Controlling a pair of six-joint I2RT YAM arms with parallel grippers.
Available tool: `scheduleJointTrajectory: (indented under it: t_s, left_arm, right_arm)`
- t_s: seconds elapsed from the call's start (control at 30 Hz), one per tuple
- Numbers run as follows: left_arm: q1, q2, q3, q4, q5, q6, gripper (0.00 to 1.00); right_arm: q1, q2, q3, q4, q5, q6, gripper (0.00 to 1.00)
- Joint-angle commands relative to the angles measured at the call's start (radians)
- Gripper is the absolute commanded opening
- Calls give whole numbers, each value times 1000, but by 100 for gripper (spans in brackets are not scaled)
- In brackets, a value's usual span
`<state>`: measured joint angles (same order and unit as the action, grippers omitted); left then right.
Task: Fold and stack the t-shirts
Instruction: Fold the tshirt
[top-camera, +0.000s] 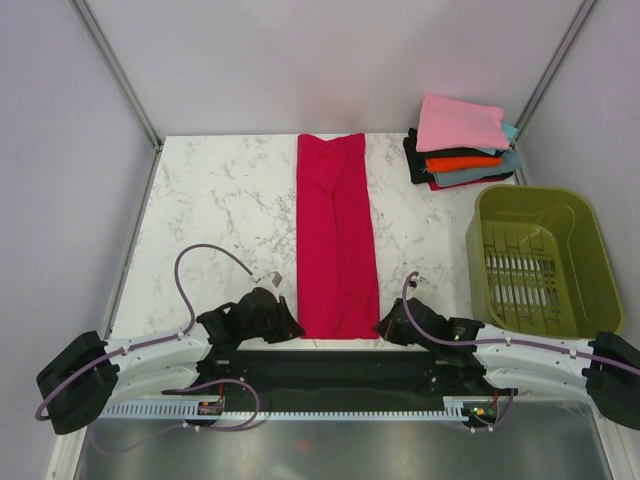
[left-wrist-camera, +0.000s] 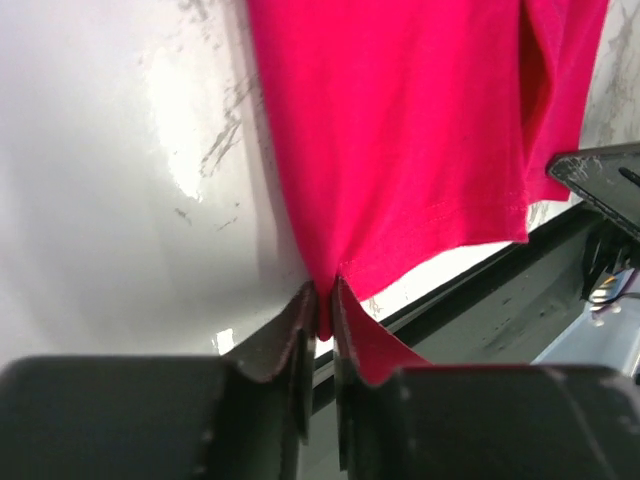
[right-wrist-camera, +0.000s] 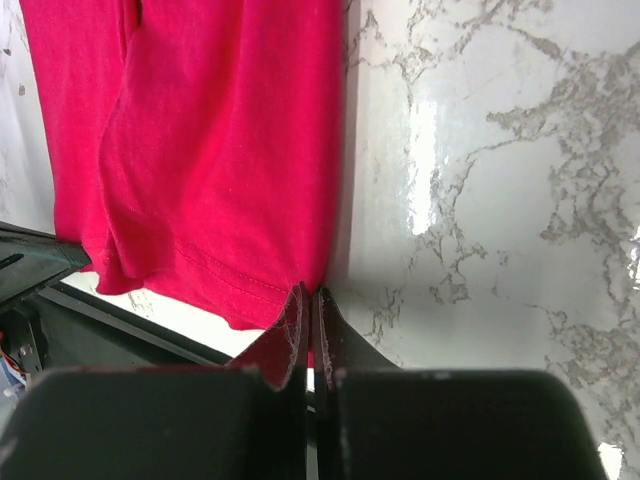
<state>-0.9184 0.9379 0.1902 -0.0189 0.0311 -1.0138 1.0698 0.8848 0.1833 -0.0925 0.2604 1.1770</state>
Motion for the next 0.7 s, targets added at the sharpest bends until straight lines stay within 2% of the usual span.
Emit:
scheduleJointTrajectory:
  t_s: [0.0, 0.07, 0.33, 0.4, 0.53, 0.67]
  left_arm:
    - [-7, 19, -31, -79, -30, 24, 12]
    - [-8, 7, -17, -88, -28, 24, 2]
    - [-8, -165, 61, -282, -30, 15, 2]
    - [-8, -189, 124, -343, -30, 26, 2]
    - [-7, -154, 271, -437, -100, 76, 2]
    - [3, -53, 431, -475, -151, 138, 2]
  right_arm:
    - [9, -3, -35, -171, 0, -4, 0]
    - [19, -21, -33, -196, 7, 10, 0]
    - [75, -121, 91, -374, 89, 32, 0]
    - [75, -130, 151, -392, 108, 7, 0]
    - [74, -98, 275, -446, 206, -49, 0]
    - [64, -15, 410, -463, 315, -149, 0]
